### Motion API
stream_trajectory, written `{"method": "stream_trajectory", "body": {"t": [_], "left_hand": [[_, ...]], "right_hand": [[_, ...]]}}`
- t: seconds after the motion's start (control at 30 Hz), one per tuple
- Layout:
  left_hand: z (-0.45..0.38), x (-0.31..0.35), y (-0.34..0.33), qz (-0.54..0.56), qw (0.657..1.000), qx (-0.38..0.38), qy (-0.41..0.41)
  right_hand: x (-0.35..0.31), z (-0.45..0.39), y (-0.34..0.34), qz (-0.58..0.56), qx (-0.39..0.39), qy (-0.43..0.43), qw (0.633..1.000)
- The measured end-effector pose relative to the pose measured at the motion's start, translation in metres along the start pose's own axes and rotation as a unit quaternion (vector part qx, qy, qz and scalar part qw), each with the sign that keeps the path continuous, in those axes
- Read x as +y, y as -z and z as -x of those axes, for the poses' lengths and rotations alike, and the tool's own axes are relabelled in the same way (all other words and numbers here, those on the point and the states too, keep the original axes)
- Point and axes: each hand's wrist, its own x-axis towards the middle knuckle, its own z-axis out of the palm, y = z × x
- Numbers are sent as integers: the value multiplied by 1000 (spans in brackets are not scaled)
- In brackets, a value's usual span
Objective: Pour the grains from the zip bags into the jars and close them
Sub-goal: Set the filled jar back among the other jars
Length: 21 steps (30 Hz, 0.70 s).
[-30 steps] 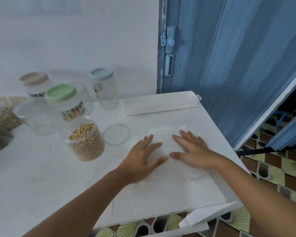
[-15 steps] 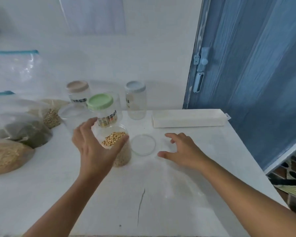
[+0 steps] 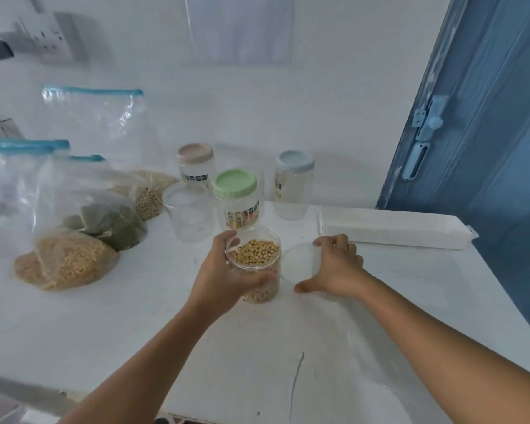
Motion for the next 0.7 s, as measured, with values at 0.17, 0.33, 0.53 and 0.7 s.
{"method": "stream_trajectory", "body": {"t": [0.17, 0.33, 0.53, 0.7], "left_hand": [[-8, -5, 2, -3, 1000, -24, -14], [-14, -7, 0, 19, 998, -47, -34], [-18, -12, -2, 55, 996, -60, -39], [-22, -17, -2, 51, 996, -69, -39]], "right_hand": [[-12, 11, 39, -151, -23, 126, 980], [-52, 16, 54, -215, -65, 222, 949], [-80, 4, 48, -85, -77, 244, 963], [-89, -4, 55, -20, -103, 235, 966]]}}
